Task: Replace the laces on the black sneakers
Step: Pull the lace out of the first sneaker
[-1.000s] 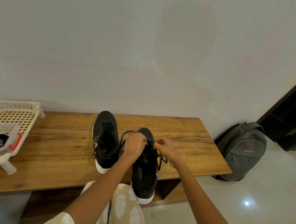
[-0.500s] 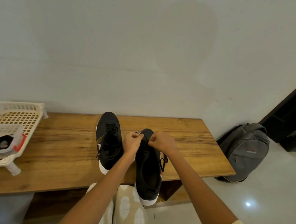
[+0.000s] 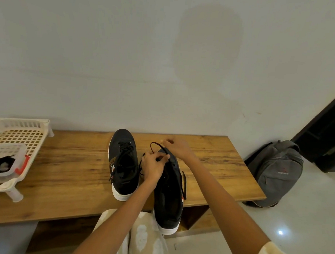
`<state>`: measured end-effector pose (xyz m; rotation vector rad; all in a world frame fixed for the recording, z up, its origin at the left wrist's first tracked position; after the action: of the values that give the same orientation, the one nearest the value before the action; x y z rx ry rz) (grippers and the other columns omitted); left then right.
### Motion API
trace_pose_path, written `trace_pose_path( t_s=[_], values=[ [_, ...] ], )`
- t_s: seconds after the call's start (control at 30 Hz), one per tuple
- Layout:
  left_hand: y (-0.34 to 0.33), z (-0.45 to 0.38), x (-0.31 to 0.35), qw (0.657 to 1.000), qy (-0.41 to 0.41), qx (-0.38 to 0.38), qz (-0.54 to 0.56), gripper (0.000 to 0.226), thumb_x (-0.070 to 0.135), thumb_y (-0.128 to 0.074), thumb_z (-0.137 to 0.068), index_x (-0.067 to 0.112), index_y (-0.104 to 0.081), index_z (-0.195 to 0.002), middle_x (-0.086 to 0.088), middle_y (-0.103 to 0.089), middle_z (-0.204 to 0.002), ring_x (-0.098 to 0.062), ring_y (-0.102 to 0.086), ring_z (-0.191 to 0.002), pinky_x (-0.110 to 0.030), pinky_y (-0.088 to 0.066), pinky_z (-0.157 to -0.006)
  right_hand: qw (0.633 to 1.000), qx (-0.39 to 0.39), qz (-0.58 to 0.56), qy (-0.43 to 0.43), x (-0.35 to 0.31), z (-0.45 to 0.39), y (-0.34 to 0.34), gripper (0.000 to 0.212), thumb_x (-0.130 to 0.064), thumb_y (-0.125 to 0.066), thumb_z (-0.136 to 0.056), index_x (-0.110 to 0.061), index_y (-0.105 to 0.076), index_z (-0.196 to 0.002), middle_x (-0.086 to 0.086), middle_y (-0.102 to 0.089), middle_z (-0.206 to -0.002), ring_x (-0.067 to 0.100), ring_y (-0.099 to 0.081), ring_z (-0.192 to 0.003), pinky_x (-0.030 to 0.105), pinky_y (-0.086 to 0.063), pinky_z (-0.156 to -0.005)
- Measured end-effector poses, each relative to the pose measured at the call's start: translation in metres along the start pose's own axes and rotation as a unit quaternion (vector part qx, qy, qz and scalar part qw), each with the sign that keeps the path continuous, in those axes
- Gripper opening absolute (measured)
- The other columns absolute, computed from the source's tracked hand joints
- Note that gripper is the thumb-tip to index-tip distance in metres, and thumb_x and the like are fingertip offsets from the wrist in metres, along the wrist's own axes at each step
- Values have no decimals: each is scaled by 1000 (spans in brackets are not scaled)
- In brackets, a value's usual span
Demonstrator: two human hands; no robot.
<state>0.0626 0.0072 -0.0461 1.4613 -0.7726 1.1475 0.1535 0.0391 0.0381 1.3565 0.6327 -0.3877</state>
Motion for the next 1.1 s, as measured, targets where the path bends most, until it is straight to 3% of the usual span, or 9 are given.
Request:
trace_pose_path(
  t_s=[0.07,0.2,0.3,0.37,0.43,0.57,0.77,0.87,1.1],
  values=[
    [5,-1,13,995,28,-16,90,21,36,-61,-90,20,-70,-80,-1,-61,-84,-18,-53,-88,-35,-44,-76,998,-21,-46,-28,17,12,-2,30,-20,-44,-97,-6,-65,-81,-1,-52,-72,12,-46,-68,28,-35,-66],
    [13,-7,37,979,60,-17,192,20,30,-61,-91,13,-68,-98,4,-64,-94,-10,-55,-89,-26,-42,-79,994,-98,-3,-38,48,33,-16,24,-19,-51,-94,-7,-68,-105,5,-69,-100,19,-61,-87,32,-42,-76],
    [15,-9,40,969,56,-20,240,20,28,-62,-91,11,-68,-96,1,-63,-84,-11,-57,-81,-25,-43,-75,998,-46,45,-18,49,33,-18,27,-25,-55,-94,-3,-69,-92,13,-67,-80,27,-60,-73,34,-41,-66],
    [16,-7,36,969,42,-30,242,15,28,-61,-91,14,-67,-93,1,-64,-80,-11,-61,-77,-26,-49,-74,999,-24,48,-8,36,30,-6,25,-21,-54,-95,-12,-65,-74,3,-53,-58,17,-48,-55,26,-34,-55],
    [15,-2,29,965,35,-56,252,14,28,-61,-91,16,-65,-98,0,-66,-87,-13,-64,-82,-27,-53,-77,999,11,37,11,17,25,11,23,-13,-52,-94,-15,-63,-75,-3,-46,-53,11,-43,-50,20,-31,-49],
    [5,11,13,967,22,-111,228,23,24,-66,-88,14,-65,-108,2,-65,-96,-10,-63,-87,-23,-53,-78,995,77,-28,57,-16,10,36,20,-8,-54,-92,-8,-74,-92,10,-72,-83,20,-66,-76,28,-54,-68],
    [3,5,16,983,-2,-73,168,10,19,-67,-87,15,-68,-78,-3,-64,-73,-14,-62,-73,-27,-52,-75,982,86,-164,39,-23,10,36,24,-10,-57,-92,-6,-67,-113,8,-69,-95,11,-64,-77,20,-57,-71],
    [11,1,27,983,-12,-31,180,9,21,-65,-88,12,-69,-88,-5,-66,-72,-15,-64,-65,-17,-53,-60,987,47,-151,1,4,18,22,36,-19,-59,-91,-10,-59,-126,3,-64,-117,12,-61,-98,23,-55,-80],
    [22,-12,33,965,28,-43,255,19,24,-65,-88,10,-67,-101,0,-60,-68,-8,-57,-59,-22,-54,-60,999,-31,-4,-17,50,38,-14,31,-24,-62,-90,-13,-66,-119,3,-66,-119,17,-63,-105,27,-48,-87]
  ],
)
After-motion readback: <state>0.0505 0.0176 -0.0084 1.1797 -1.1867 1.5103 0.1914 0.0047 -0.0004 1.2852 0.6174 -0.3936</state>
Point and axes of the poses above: each hand's wrist, its own z-axis away from the middle knuckle, its own y-axis out of the back of the hand, x = y × z, the point moved 1 cm from there along -z, towards the middle knuckle
